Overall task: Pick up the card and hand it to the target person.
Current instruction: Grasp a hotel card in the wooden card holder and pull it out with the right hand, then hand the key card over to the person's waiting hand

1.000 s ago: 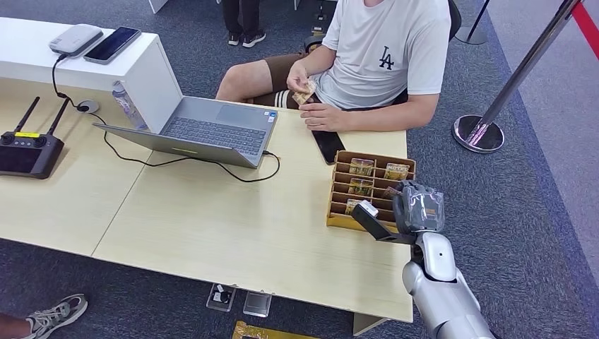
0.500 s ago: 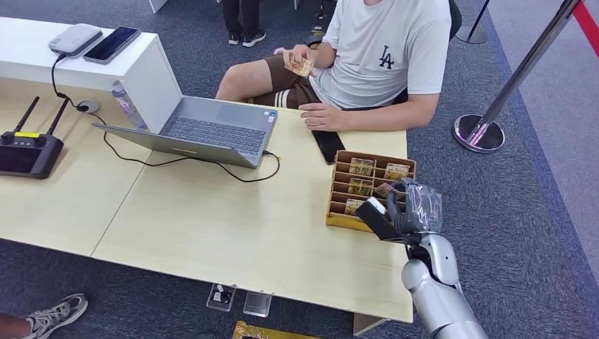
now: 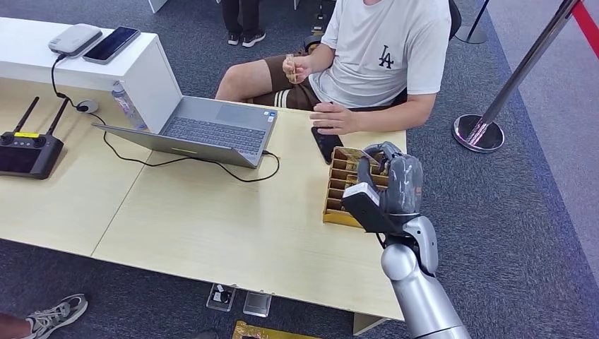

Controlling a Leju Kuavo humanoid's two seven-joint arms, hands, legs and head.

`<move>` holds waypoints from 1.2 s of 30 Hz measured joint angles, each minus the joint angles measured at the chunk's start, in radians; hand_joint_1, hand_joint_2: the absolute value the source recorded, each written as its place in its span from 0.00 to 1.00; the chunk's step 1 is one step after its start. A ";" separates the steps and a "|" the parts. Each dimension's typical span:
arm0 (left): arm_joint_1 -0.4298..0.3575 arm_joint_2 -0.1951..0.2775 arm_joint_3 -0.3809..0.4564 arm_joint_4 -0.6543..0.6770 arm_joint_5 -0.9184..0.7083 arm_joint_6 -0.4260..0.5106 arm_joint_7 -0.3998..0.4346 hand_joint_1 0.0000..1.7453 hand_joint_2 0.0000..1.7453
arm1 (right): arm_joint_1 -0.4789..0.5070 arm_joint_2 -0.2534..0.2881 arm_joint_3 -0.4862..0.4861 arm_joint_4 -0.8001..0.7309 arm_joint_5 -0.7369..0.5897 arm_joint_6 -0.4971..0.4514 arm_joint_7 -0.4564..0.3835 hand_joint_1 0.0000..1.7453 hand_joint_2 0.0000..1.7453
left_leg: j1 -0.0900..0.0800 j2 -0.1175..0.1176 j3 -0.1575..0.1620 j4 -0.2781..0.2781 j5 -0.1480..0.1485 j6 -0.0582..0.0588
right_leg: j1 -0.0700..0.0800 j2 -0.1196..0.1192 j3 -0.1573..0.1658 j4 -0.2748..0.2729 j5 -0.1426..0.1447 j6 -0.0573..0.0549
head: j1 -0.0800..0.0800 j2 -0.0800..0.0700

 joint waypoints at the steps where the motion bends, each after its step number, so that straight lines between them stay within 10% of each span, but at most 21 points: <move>1: -0.002 0.000 0.000 0.000 0.000 -0.002 0.000 0.00 1.00 | -0.010 0.011 0.017 0.004 -0.003 0.005 0.003 1.00 1.00 | 0.000 0.000 0.000 0.000 0.000 0.000 | 0.000 0.000 0.000 0.000 0.000 0.000 | 0.000 0.000; 19: -0.011 0.000 0.000 0.000 -0.009 -0.099 0.056 0.00 1.00 | -0.204 0.179 0.156 0.371 0.036 -0.051 0.042 0.99 1.00 | 0.000 0.000 0.000 0.000 0.000 0.000 | 0.000 0.000 0.000 0.001 0.000 0.000 | 0.000 0.000; 23: -0.011 0.000 0.000 0.002 -0.015 -0.109 0.084 0.00 0.00 | -0.214 0.185 0.160 0.406 0.043 -0.068 0.057 0.03 1.00 | 0.000 0.000 0.000 0.000 0.000 0.000 | 0.000 0.000 0.000 0.001 0.000 0.000 | 0.000 0.000; 36: -0.011 0.000 0.001 0.006 -0.009 -0.120 0.080 0.00 0.00 | -0.218 0.183 0.159 0.445 0.054 -0.090 0.085 0.00 1.00 | 0.000 0.000 0.000 0.000 0.000 0.000 | 0.000 0.000 -0.001 0.001 0.000 0.000 | 0.000 0.000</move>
